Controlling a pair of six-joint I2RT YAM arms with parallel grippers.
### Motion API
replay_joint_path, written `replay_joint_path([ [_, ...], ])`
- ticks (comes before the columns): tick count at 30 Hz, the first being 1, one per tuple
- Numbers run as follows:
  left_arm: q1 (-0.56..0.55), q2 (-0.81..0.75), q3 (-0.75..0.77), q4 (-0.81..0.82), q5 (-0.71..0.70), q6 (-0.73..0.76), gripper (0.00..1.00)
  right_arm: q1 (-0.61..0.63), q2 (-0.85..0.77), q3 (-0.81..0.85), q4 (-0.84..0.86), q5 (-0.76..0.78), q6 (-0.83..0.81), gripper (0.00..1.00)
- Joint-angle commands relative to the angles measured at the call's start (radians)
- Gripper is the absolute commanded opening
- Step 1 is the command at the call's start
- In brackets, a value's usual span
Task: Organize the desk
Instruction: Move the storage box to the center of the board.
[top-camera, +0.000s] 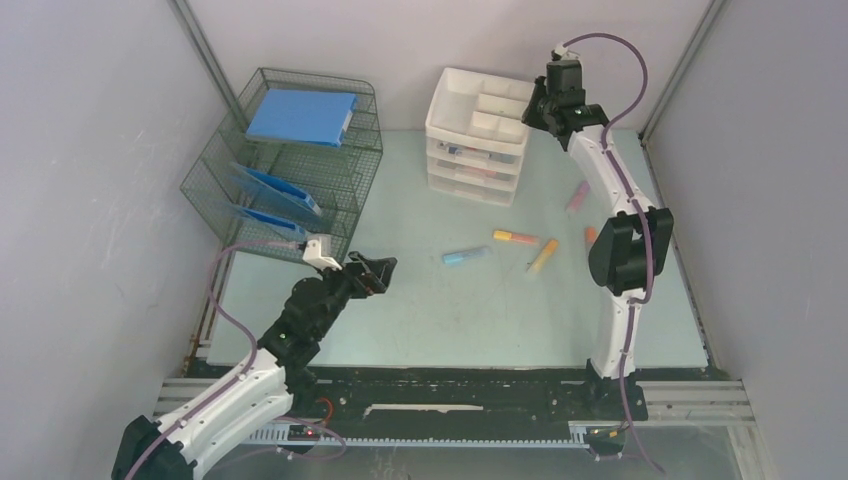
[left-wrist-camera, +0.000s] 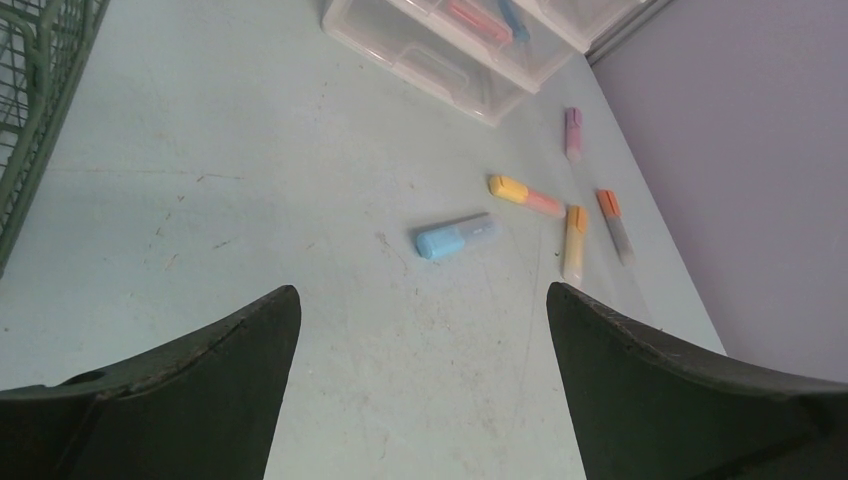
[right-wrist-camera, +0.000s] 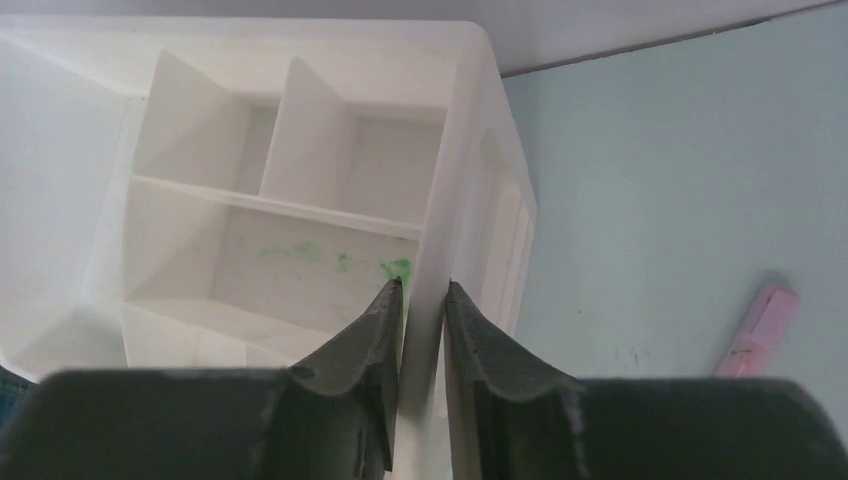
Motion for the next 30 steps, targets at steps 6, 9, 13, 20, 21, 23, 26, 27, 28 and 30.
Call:
replay_joint_path([
  [6, 0.003, 0.042, 0.016, 0.068, 0.058, -0.050, 1.00, 0.011, -0.068, 0.011, -0.043, -0.006, -0.024, 0.12],
  [9, 0.002, 0.062, 0.014, 0.104, 0.074, -0.085, 1.00, 0.002, -0.120, -0.042, -0.029, -0.045, 0.041, 0.04],
  [13, 0.000, 0.128, 0.020, 0.205, 0.093, -0.180, 1.00, -0.010, -0.179, -0.105, -0.020, -0.101, 0.152, 0.00],
  [20, -0.044, 0.316, 0.072, 0.403, 0.072, -0.289, 1.00, 0.005, -0.274, -0.254, 0.023, -0.156, 0.287, 0.00],
  [21, -0.051, 0.346, 0.077, 0.439, 0.065, -0.298, 1.00, 0.009, -0.288, -0.267, 0.026, -0.161, 0.301, 0.00],
  [23, -0.062, 0.417, 0.095, 0.503, 0.057, -0.316, 1.00, 0.014, -0.304, -0.285, 0.032, -0.169, 0.320, 0.00],
  [26, -0.076, 0.529, 0.125, 0.599, 0.053, -0.351, 1.00, 0.019, -0.320, -0.294, 0.031, -0.184, 0.341, 0.00],
  [27, -0.083, 0.570, 0.136, 0.632, 0.051, -0.361, 1.00, 0.018, -0.324, -0.294, 0.029, -0.189, 0.349, 0.00],
  [28, -0.089, 0.608, 0.148, 0.663, 0.049, -0.370, 1.00, 0.017, -0.328, -0.298, 0.028, -0.198, 0.358, 0.00],
  [30, -0.101, 0.710, 0.171, 0.729, 0.045, -0.388, 1.00, 0.014, -0.333, -0.297, 0.026, -0.213, 0.376, 0.00],
])
